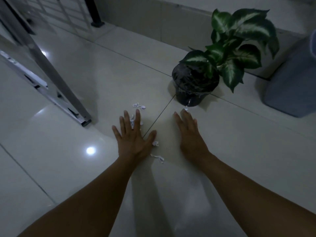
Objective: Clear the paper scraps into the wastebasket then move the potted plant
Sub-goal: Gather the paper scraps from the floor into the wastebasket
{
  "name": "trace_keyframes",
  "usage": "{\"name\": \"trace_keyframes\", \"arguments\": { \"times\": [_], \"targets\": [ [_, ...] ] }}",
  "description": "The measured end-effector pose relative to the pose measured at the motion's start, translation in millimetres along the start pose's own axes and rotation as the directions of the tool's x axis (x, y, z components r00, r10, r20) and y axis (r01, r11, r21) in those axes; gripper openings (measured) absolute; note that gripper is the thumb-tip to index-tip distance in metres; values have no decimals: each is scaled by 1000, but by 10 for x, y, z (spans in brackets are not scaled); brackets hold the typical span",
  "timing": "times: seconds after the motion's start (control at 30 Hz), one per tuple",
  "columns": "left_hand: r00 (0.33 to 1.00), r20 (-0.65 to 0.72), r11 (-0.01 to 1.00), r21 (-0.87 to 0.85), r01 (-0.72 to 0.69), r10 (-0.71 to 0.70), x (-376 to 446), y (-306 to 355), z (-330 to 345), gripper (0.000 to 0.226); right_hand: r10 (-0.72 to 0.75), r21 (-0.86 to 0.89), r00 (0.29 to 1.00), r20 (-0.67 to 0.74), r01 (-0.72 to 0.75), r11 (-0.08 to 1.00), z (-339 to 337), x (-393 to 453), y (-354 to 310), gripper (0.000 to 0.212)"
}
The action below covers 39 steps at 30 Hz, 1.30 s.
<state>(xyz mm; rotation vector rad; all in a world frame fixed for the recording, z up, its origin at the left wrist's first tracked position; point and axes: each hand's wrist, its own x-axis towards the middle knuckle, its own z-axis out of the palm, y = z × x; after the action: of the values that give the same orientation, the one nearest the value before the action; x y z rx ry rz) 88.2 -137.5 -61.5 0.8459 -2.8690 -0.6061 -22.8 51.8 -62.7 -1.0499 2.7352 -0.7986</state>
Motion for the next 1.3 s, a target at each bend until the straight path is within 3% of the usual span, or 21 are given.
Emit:
{"name": "trace_keyframes", "arguments": {
  "times": [0.2, 0.37, 0.5, 0.6, 0.73, 0.87, 0.97, 1.1, 1.17, 1.3],
  "targets": [
    [991, 12, 989, -56, -136, 137, 509, -46, -75, 87, -7, -17, 999, 34, 7, 1000, -10, 281, 81, 84],
    [950, 102, 955, -62, -291, 296, 785, -130, -81, 64, 33, -2, 999, 15, -33, 999, 11, 261, 104, 65],
    [930, -67, 910, -192, -367, 361, 679, -122, -66, 28, 21, -96, 998, -57, -26, 995, 27, 269, 165, 63],
    [937, -147, 925, -172, -340, 317, 540, -68, -42, 10, 39, -36, 999, -29, -40, 999, 14, 274, 138, 59],
    [925, -141, 935, 57, -349, 353, 351, -34, 9, 14, -32, 99, 999, 32, 29, 995, -9, 135, 84, 54],
    [913, -43, 914, 33, -404, 406, 333, 1, -82, 18, -180, 159, 983, 26, 174, 972, -10, -64, -129, 39],
    [921, 31, 921, 2, -389, 388, 292, 66, -143, 19, -259, 94, 965, -37, 262, 961, -12, -184, -272, 31],
    [956, 21, 948, -139, -286, 292, 250, 150, -235, 19, -71, 19, 981, -179, 75, 997, -37, -272, -271, 36],
    [958, 16, 940, -196, -279, 288, 232, 163, -253, 18, 8, -75, 983, -183, -22, 997, -52, -281, -247, 42],
    [954, -26, 920, -258, -294, 297, 174, 153, -216, 18, -79, -135, 994, -81, 67, 989, -63, -305, -264, 47]
  ]
}}
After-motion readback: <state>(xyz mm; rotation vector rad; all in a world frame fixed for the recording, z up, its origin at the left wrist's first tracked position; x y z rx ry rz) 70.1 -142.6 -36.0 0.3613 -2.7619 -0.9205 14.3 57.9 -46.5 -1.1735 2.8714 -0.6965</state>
